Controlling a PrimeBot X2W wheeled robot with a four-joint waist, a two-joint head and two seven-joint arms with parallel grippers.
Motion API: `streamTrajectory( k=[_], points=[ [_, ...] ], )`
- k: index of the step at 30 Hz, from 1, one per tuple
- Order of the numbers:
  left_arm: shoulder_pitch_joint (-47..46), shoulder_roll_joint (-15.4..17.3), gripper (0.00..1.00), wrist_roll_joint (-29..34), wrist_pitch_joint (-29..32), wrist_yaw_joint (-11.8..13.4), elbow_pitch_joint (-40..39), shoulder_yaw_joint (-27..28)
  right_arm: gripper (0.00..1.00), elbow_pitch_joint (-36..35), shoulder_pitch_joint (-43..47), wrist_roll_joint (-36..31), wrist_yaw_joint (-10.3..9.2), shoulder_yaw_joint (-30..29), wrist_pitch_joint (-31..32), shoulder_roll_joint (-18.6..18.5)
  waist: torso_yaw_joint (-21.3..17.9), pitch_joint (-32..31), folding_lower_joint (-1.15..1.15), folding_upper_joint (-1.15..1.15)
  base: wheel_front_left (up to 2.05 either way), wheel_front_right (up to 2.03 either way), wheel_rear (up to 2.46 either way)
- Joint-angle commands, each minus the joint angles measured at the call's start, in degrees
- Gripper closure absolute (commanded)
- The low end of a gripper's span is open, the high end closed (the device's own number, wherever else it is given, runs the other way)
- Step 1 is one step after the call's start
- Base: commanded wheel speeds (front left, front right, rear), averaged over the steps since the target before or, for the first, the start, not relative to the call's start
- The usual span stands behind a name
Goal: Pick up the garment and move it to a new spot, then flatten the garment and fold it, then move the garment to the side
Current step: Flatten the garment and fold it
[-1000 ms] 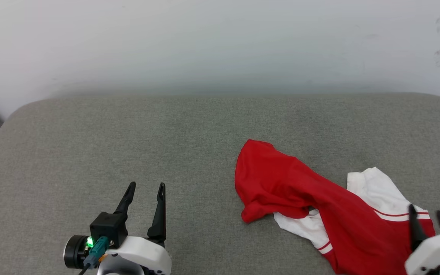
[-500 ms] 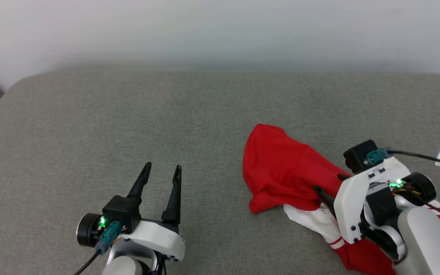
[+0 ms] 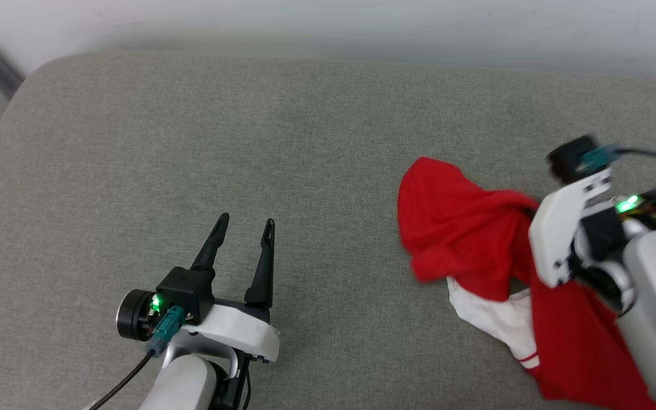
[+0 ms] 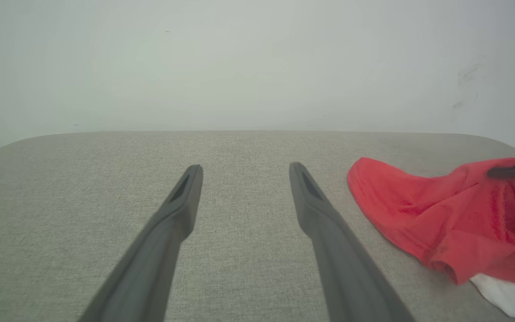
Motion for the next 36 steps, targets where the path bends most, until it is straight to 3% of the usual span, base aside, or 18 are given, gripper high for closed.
streamTrajectory(
  k=[1,7,12,15,20,26,31,36],
  points=[
    [-0.77,-0.1,0.0,0.32,-0.25,0.16,0.13,0.08,1.0,0.86,-1.88,-1.01,-0.08,-3.02,-2.55,0.47,-0.2,0.41,0.0,0.0,0.0,0.0,0.0],
    [-1.92,-0.49,0.0,0.52,-0.43,-0.29,0.31,-0.25,1.0,7.61,-3.83,-5.08,-0.08,-18.73,-9.99,3.08,-0.01,1.61,0.0,0.0,0.0,0.0,0.0],
    [-2.47,-0.75,0.0,0.5,-0.53,-0.44,0.83,-0.43,1.0,13.35,-2.12,-7.34,-0.06,-23.7,-12.99,5.26,0.01,1.89,0.0,0.0,0.0,0.0,0.0],
    [-2.33,-0.77,0.0,0.4,-0.54,-0.48,1.27,-0.38,0.0,15.96,-1.39,-8.51,-0.07,-24.14,-16.6,6.56,-0.28,1.87,0.0,0.0,0.0,0.0,0.0],
    [-1.09,-0.19,0.0,0.13,-0.6,-0.3,2.07,0.05,0.0,15.31,0.29,-10.0,-0.07,-24.09,-27.4,7.99,-1.33,-0.17,0.0,0.0,0.0,0.0,0.0],
    [1.69,0.64,0.0,-0.53,-0.29,0.61,2.35,0.73,0.0,9.59,5.36,-12.87,-0.07,-24.81,-38.56,10.17,-3.44,-4.91,0.0,0.0,0.0,0.0,0.0],
    [3.83,1.39,0.0,-1.02,0.71,1.38,1.63,1.0,0.0,1.89,12.99,-14.23,-0.07,-25.18,-41.61,12.31,-4.9,-8.13,0.0,0.0,0.0,0.0,0.0],
    [5.61,1.99,0.0,-1.6,1.67,2.16,0.73,1.22,0.0,-6.84,21.46,-14.97,-0.07,-24.6,-40.1,14.36,-6.82,-9.88,0.0,0.0,0.0,0.0,0.0]
  ],
)
